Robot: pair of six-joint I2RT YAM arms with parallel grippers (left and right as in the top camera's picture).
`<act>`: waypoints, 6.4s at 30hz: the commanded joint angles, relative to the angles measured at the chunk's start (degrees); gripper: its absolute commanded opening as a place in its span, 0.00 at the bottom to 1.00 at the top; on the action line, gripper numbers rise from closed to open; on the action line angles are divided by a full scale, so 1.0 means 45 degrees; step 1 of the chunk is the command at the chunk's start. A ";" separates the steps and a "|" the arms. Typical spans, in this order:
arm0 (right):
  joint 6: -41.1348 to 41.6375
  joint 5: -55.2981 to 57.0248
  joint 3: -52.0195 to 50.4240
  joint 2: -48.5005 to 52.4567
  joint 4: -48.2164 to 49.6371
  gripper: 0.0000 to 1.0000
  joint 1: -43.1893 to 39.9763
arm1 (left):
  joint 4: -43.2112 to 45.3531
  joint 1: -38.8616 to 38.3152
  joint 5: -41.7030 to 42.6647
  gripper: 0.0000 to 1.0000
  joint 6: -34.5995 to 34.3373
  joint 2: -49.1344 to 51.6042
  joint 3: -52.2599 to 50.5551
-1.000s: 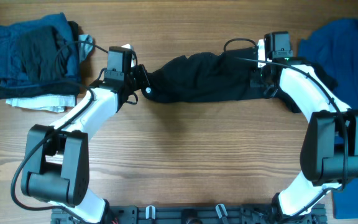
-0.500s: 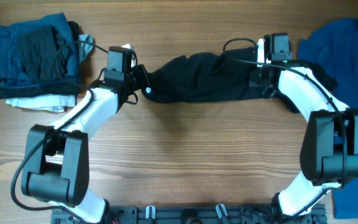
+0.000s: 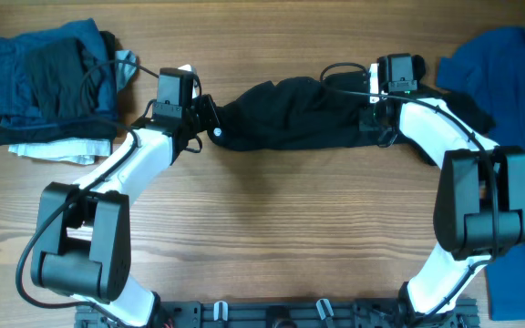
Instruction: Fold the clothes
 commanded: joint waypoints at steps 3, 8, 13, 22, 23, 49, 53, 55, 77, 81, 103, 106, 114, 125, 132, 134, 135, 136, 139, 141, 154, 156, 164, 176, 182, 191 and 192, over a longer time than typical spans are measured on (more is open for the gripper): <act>0.0151 0.0743 0.0005 -0.0015 -0.0131 0.27 0.0073 | -0.0053 0.0039 -0.0034 0.22 0.0204 -0.0248 0.0170; 0.0136 0.0748 0.0204 -0.0631 -0.0369 0.04 0.0073 | -0.0053 0.0039 -0.0034 0.22 0.0204 -0.0248 0.0170; 0.0141 0.0758 0.0209 -0.1457 -0.0593 0.04 0.0073 | -0.0058 0.0039 -0.0034 0.22 0.0204 -0.0248 0.0170; 0.0651 0.1933 0.0209 -0.4226 -0.3614 0.04 0.0068 | -0.0539 0.0039 -0.0024 0.25 0.0165 -0.0248 0.0170; 0.0899 0.1938 0.0209 -0.4352 -0.3973 0.04 0.0068 | -0.0758 0.0039 -0.0024 0.25 0.0049 -0.0248 0.0170; 0.1491 0.1545 0.0107 -0.4444 -0.4881 0.04 0.0073 | 0.1496 0.0039 0.1462 0.40 -0.6887 0.1229 0.0170; 0.1491 0.1545 0.0107 -0.4444 -0.4881 0.04 0.0073 | 0.1496 0.0039 0.1501 0.40 -0.6868 0.1234 0.0170; 0.1496 0.1545 0.0107 -0.4444 -0.4886 0.04 0.0073 | 0.1467 0.0039 0.1375 0.41 -0.6863 0.1248 0.0170; 0.1496 0.1540 0.0107 -0.4444 -0.4896 0.04 0.0073 | 0.1540 0.0039 0.0607 0.44 -0.6863 0.1758 0.0170; 0.1491 0.1540 0.0107 -0.4444 -0.4901 0.04 0.0073 | 0.1545 0.0039 0.0486 0.38 -0.6863 0.1763 0.0170; 0.1506 0.1545 0.0107 -0.4444 -0.4920 0.04 0.0073 | 0.2176 0.0049 0.0248 0.04 -0.6849 0.2113 0.0170; 0.1977 0.1540 0.0257 -0.4503 -0.5047 0.04 0.0068 | 0.3016 0.0389 0.0729 0.04 -0.6766 0.1860 0.0175; 0.2710 0.1549 0.1715 -0.6101 -0.6892 0.04 0.0049 | 0.3487 0.1768 0.2764 0.04 -0.5697 -0.0913 0.0175; 0.2895 0.1535 0.3041 -0.9024 -0.8835 0.04 0.0044 | 0.1812 0.2040 0.1676 0.04 -0.2521 -0.6951 0.0277; 0.2419 0.0816 0.6212 -0.9481 -1.0268 0.04 0.0049 | -0.0505 0.2040 0.1175 0.04 -0.1574 -0.9398 0.1923; 0.2186 0.0816 0.7067 -0.9481 -1.0554 0.04 0.0049 | -0.1651 0.2040 0.1161 0.04 -0.1268 -0.9738 0.2900; 0.2093 0.0821 0.7485 -0.9481 -1.0715 0.04 0.0049 | -0.2074 0.2040 0.1161 0.04 -0.1083 -0.9802 0.3279; 0.2084 0.0821 0.7859 -0.9471 -1.0856 0.04 0.0049 | -0.2841 0.2040 0.1161 0.04 -0.0884 -0.9860 0.3949; 0.1938 0.0816 0.8835 -0.9471 -1.1205 0.04 0.0049 | -0.4444 0.2040 0.1156 0.04 -0.0418 -0.9865 0.5513; 0.1758 0.0826 0.9646 -0.9471 -1.1560 0.04 0.0049 | -0.5683 0.2040 0.0976 0.04 -0.0141 -0.9826 0.6844; 0.1681 0.1064 1.4241 -0.9534 -1.4013 0.04 0.0049 | -1.0792 0.2040 -0.0636 0.04 0.0753 -0.9831 1.2512; 0.1676 0.1064 1.4853 -0.9559 -1.4411 0.04 0.0049 | -1.1380 0.2040 -0.0957 0.04 0.0913 -0.9831 1.3100; 0.1821 0.0967 1.6568 -0.9981 -1.4863 0.04 0.0049 | -1.3542 0.2040 -0.1316 0.04 0.0923 -0.9831 1.5786; 0.2934 -0.0291 1.6543 -1.1089 -1.4872 0.04 0.0049 | -1.6014 0.2040 -0.1316 0.04 0.0520 -0.9496 1.7602; 0.3653 -0.0597 1.4727 -1.1040 -1.4868 0.04 0.0049 | -1.7442 0.2040 -0.1404 0.04 0.0476 -0.7771 1.7597; 0.3876 0.0296 1.0778 -0.8937 -1.4800 0.04 0.0049 | -1.7743 0.2040 -0.1355 0.04 0.0486 -0.2924 1.7597; 0.3949 0.0709 1.0540 -0.8374 -1.4678 0.04 0.0049 | -1.7714 0.2040 -0.1355 0.04 0.0486 -0.2268 1.7597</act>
